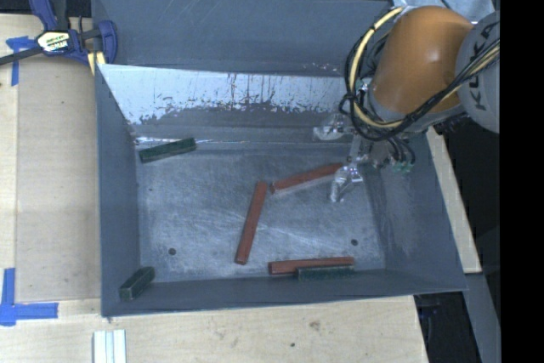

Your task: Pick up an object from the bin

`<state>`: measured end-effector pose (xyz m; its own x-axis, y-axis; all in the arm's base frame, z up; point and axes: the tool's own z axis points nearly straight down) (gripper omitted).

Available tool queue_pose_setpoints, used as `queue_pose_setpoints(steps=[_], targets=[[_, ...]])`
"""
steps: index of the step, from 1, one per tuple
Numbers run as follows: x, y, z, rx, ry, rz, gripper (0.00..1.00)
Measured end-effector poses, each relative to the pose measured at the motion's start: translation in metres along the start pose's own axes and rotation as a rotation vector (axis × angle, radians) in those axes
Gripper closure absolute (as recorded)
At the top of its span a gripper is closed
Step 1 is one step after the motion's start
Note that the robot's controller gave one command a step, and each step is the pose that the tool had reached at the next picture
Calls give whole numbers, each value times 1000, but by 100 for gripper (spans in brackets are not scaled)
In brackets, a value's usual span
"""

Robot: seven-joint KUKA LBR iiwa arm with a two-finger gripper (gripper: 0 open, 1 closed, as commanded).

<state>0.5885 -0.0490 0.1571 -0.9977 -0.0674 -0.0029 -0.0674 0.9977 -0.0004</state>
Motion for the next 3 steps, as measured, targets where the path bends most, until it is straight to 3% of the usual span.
queue_pose_setpoints(steps=[1, 2, 3], targets=[[-23, 1, 79, 2, -18, -71, 100], [-23, 1, 79, 1, -18, -71, 100], [-11, 17, -61, 0, -2, -223, 100]])
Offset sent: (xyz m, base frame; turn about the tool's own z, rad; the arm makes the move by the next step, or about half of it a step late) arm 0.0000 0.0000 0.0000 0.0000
